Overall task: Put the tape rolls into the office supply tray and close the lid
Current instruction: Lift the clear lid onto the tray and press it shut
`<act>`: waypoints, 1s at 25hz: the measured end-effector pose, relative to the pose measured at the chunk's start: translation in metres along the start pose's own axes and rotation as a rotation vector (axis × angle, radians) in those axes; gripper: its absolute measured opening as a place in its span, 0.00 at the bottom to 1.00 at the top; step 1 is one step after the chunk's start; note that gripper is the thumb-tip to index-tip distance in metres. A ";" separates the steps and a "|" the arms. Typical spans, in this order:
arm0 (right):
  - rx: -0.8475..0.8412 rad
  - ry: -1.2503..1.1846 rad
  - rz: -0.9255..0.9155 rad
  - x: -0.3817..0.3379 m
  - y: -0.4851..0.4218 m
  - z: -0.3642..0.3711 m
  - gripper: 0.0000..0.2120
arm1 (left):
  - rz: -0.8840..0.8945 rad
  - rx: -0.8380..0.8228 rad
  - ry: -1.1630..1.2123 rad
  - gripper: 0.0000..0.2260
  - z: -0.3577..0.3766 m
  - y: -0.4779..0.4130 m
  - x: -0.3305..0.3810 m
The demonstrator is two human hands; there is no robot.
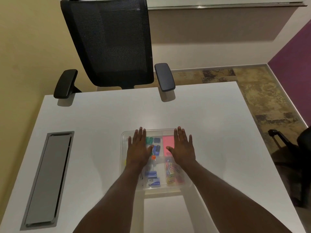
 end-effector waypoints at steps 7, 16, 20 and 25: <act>-0.010 0.013 0.018 -0.004 -0.001 0.003 0.44 | -0.217 -0.009 -0.013 0.38 -0.019 0.001 -0.066; -0.023 -0.019 0.041 -0.005 0.003 0.003 0.45 | -0.133 -0.099 -0.058 0.39 -0.028 0.002 -0.068; -0.024 0.051 0.008 -0.004 0.002 -0.001 0.44 | -0.085 0.007 -0.016 0.30 -0.026 0.056 -0.068; -0.041 0.062 0.006 -0.008 0.003 -0.001 0.43 | -0.094 0.140 -0.028 0.31 -0.014 0.109 -0.060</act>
Point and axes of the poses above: each hand's wrist, its own y-axis away from the middle knuckle, its own z-axis out of the palm, x = y × z, the point moved 10 cm from there along -y, towards the middle knuckle, and after that the axes turned 15 degrees about x, right-handed, at the moved point
